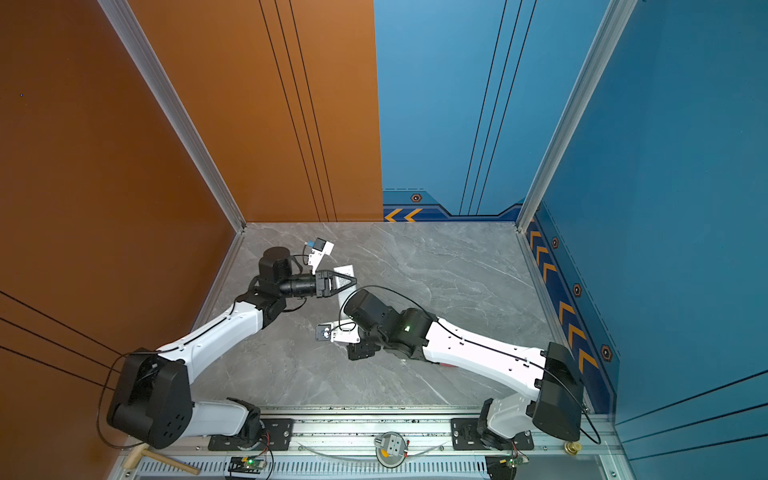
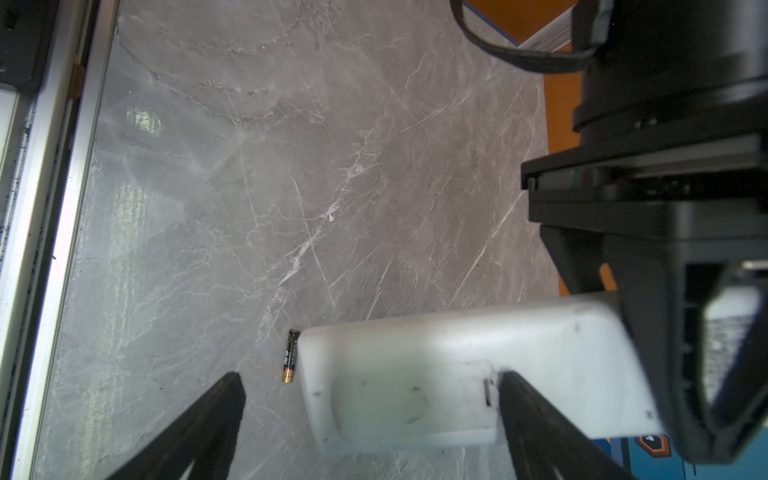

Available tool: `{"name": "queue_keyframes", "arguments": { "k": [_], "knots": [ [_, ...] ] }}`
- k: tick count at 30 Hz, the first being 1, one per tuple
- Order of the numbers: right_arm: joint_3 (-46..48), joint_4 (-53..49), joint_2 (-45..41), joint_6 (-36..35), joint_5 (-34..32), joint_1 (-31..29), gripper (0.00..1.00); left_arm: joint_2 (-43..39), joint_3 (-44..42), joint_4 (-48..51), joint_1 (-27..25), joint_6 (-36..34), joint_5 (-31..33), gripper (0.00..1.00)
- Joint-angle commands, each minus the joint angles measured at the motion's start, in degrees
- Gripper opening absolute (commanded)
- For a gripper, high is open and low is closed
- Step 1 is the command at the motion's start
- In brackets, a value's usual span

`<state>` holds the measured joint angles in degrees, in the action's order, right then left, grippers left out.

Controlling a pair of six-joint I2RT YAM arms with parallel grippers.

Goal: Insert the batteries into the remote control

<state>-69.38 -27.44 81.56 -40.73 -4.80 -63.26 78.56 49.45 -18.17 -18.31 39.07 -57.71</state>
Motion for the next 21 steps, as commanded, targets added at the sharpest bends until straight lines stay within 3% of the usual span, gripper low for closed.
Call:
{"name": "queue_keyframes", "arguments": {
  "k": [1, 21],
  "knots": [
    [-0.11, -5.61, 1.78, -0.31, 1.66, -0.89, 0.91, -1.49, 0.36, -2.75, 0.66, 0.75, -1.26, 0.0],
    [-0.22, -7.28, 0.65, -1.37, 4.18, -0.96, 0.83, -1.05, 0.14, -2.78, 0.87, 0.75, -0.99, 0.0]
  ]
}}
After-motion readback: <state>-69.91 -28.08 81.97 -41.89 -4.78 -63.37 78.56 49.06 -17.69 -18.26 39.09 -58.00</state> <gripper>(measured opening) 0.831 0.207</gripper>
